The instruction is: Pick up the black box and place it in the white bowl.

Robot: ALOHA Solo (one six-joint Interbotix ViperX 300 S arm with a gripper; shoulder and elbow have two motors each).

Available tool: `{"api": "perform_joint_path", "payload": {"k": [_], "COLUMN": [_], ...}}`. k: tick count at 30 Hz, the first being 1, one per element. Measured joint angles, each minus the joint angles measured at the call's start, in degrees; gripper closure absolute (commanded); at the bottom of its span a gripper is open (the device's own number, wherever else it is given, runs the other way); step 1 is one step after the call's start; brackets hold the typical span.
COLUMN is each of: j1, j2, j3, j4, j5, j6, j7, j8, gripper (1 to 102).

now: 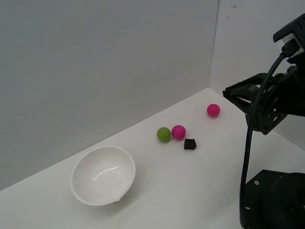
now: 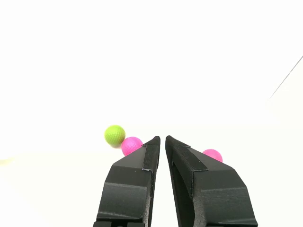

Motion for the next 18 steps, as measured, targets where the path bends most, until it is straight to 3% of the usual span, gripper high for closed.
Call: {"api": "perform_joint_path", "payload": {"k": [11,18], "j1": [0.0,0.0], "j2": [-16.35,-23.29], "j3": [-16.44,-23.29], "j4": [-5.54,-5.71], "j5": [-5.45,-5.63], "j6": [0.0,-0.62], "j7": [0.88,0.97], "j8": [0.0,0.0], "gripper": [100,99]}}
